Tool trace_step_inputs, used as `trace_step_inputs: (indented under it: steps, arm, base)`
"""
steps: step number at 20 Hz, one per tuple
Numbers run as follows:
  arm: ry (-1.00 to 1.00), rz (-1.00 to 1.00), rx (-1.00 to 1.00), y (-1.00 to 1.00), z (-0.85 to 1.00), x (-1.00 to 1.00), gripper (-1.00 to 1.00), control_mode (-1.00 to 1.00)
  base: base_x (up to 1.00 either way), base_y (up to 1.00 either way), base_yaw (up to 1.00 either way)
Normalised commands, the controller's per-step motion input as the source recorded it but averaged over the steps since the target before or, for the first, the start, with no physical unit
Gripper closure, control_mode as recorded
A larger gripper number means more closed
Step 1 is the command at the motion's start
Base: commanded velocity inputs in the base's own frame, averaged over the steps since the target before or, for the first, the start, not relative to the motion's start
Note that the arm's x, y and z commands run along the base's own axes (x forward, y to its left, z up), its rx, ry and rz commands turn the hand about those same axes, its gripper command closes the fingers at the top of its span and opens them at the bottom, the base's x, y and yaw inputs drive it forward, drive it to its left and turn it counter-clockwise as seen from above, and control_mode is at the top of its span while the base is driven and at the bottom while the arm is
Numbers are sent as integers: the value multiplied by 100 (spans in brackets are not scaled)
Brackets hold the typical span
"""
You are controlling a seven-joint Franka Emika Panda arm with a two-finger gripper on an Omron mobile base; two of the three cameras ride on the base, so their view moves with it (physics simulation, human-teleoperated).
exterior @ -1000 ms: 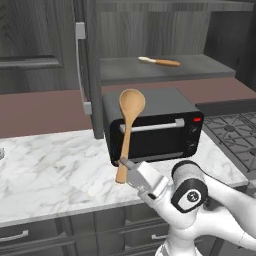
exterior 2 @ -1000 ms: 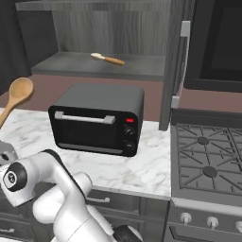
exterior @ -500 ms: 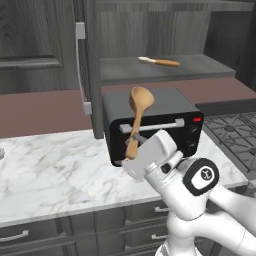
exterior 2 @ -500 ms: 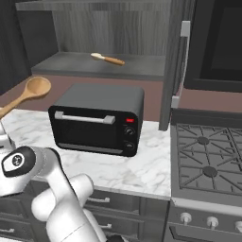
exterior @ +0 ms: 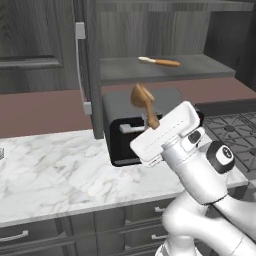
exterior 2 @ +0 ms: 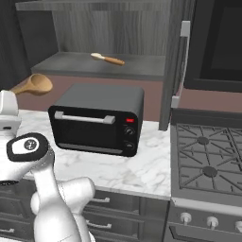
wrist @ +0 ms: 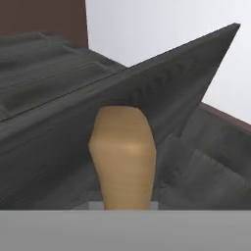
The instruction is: Organize the utensils by type. Pick up the wooden spoons from the counter and place them in the open cabinet. Then pick up the metallic utensils from the counter and place them in the open drawer.
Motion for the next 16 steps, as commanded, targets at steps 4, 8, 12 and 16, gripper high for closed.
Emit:
trace_step_inputs:
  steps: [4,8,12,16]
  arm:
    - [45,19,35,-42,70,-24,100,-100]
    - [43,21,39,-48,66,-25,100,-100]
    - [18,22,27,-61,65,-33,100,-100]
    - [0,12,9,-79,51,-26,100,-100]
  base:
    - [0,0,0]
    - [0,0,0]
    - [0,0,0]
    - [0,0,0]
